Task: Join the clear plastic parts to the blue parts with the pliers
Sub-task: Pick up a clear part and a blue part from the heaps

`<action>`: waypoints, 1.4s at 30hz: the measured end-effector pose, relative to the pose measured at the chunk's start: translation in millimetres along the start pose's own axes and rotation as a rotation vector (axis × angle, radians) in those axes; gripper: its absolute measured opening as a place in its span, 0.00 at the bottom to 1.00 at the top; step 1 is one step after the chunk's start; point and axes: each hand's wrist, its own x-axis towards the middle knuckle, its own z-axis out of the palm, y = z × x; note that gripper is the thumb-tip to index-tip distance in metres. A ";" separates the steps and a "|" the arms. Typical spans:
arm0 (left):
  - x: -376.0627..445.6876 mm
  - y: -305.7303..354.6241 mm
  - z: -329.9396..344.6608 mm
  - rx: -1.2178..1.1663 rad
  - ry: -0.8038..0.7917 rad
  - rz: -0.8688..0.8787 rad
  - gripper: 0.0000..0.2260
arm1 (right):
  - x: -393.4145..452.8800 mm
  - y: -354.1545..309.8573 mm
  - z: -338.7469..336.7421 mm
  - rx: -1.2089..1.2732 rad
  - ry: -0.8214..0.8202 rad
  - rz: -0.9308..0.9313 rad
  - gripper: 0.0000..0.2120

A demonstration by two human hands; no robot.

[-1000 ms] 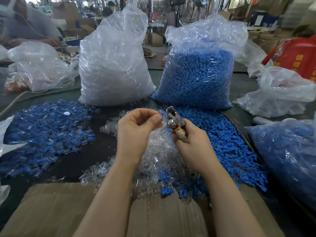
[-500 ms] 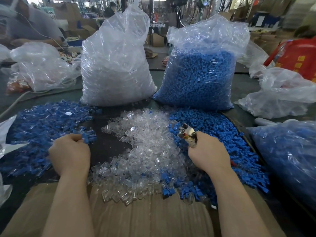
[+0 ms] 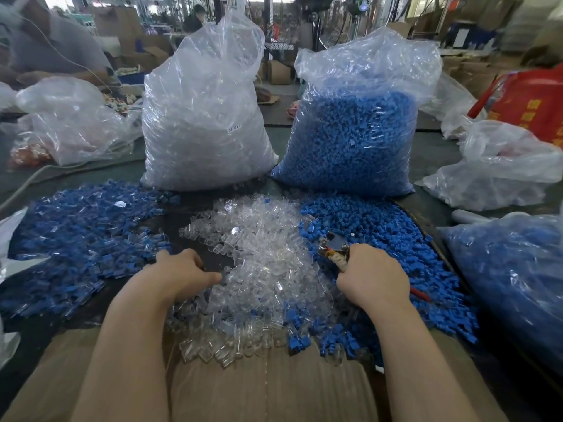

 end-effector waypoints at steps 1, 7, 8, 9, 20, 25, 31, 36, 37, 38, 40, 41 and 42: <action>-1.3 1.5 1.3 -0.023 -0.007 0.029 0.24 | -0.4 -0.3 0.4 0.000 0.002 -0.003 0.13; 4.0 14.8 11.2 -0.260 0.053 0.183 0.09 | -1.2 -3.3 -0.6 -0.018 0.011 -0.010 0.12; 4.7 18.0 13.1 -0.310 0.061 0.207 0.07 | -1.2 -3.6 -0.9 -0.018 0.012 -0.007 0.12; 4.2 21.4 15.1 -0.361 0.061 0.228 0.05 | -1.2 -3.8 -0.7 -0.016 0.014 -0.005 0.12; -0.4 49.1 29.7 -0.519 0.173 0.400 0.07 | -1.0 -3.3 2.6 0.050 0.076 0.012 0.11; -3.3 61.3 37.5 -0.597 0.235 0.463 0.09 | 0.5 -2.9 1.8 0.114 0.179 0.010 0.14; -9.5 71.1 39.7 -0.729 0.316 0.502 0.07 | 4.4 -5.0 -0.4 0.340 0.259 -0.011 0.10; -13.9 74.3 40.6 -0.861 0.378 0.535 0.07 | 4.4 -5.7 0.1 0.472 0.341 -0.077 0.08; -14.6 75.6 41.7 -0.871 0.390 0.546 0.07 | 4.1 -5.8 -0.1 0.482 0.355 -0.089 0.08; -15.3 77.0 42.9 -0.881 0.398 0.561 0.07 | 3.8 -6.1 -0.2 0.491 0.369 -0.098 0.08; -17.0 80.7 46.2 -0.920 0.388 0.599 0.07 | 3.4 -6.5 -0.1 0.507 0.395 -0.105 0.07; -18.0 82.9 47.9 -0.936 0.379 0.615 0.06 | 3.3 -6.3 -0.1 0.517 0.407 -0.108 0.07; -18.8 84.9 49.3 -0.929 0.380 0.630 0.06 | 3.2 -6.1 -0.2 0.530 0.415 -0.111 0.07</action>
